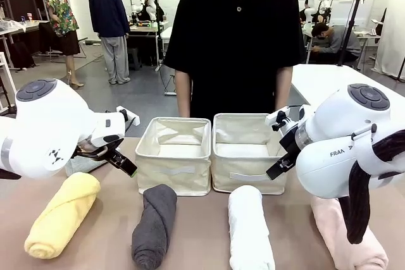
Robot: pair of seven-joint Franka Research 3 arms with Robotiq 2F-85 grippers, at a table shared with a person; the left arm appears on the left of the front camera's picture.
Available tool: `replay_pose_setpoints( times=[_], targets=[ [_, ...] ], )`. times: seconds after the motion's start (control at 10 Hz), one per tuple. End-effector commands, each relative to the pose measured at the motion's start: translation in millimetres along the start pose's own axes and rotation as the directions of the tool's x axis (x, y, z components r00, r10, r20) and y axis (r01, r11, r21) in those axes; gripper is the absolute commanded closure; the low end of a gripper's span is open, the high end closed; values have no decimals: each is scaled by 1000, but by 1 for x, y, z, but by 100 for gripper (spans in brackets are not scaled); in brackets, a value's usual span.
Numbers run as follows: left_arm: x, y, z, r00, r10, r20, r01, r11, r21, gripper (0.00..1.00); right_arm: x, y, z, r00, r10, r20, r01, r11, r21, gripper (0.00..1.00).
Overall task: Sort the towels based on their folding style.
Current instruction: Pick up one triangle-folded towel and place it in the left Fabric basket.
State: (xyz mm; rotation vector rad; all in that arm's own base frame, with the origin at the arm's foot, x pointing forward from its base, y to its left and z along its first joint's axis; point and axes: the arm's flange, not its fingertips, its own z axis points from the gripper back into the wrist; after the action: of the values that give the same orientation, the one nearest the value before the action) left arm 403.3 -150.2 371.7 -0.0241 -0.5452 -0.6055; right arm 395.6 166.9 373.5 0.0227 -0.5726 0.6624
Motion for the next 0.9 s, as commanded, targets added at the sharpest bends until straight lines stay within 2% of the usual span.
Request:
replay_pose_setpoints(
  times=[0.0, 0.1, 0.3, 0.5, 0.6, 0.7, 0.8],
  targets=[
    [0, 0, 0, 1000, 0, 0, 0, 1000, 0, 0, 0, 0, 0, 1000, 0, 0, 0, 1000, 0, 0],
    [12, 10, 51, 998, -11, 62, 10, 1000, 12, 0, 6, 1, 53, 999, 8, 40, -5, 998, -67, 0],
    [46, 2, 146, 991, -128, 32, 128, 992, -3, 0, 34, -1, 158, 998, 6, 60, 2, 991, -131, 0],
    [85, 4, 221, 986, -160, 37, 159, 986, 42, 0, 65, 7, 232, 996, -7, 84, 23, 981, -192, 0],
    [96, 2, 254, 984, -166, 59, 161, 984, 76, 0, 73, 20, 261, 996, 11, 90, 8, 977, -211, 0],
    [97, -1, 269, 985, -158, 75, 149, 982, 112, 0, 73, 27, 270, 997, 31, 73, -11, 966, -257, 0],
    [76, -3, 248, 988, -139, 71, 136, 990, 43, 0, 55, 10, 259, 992, 11, 125, 11, 984, -178, 0]
  ],
)
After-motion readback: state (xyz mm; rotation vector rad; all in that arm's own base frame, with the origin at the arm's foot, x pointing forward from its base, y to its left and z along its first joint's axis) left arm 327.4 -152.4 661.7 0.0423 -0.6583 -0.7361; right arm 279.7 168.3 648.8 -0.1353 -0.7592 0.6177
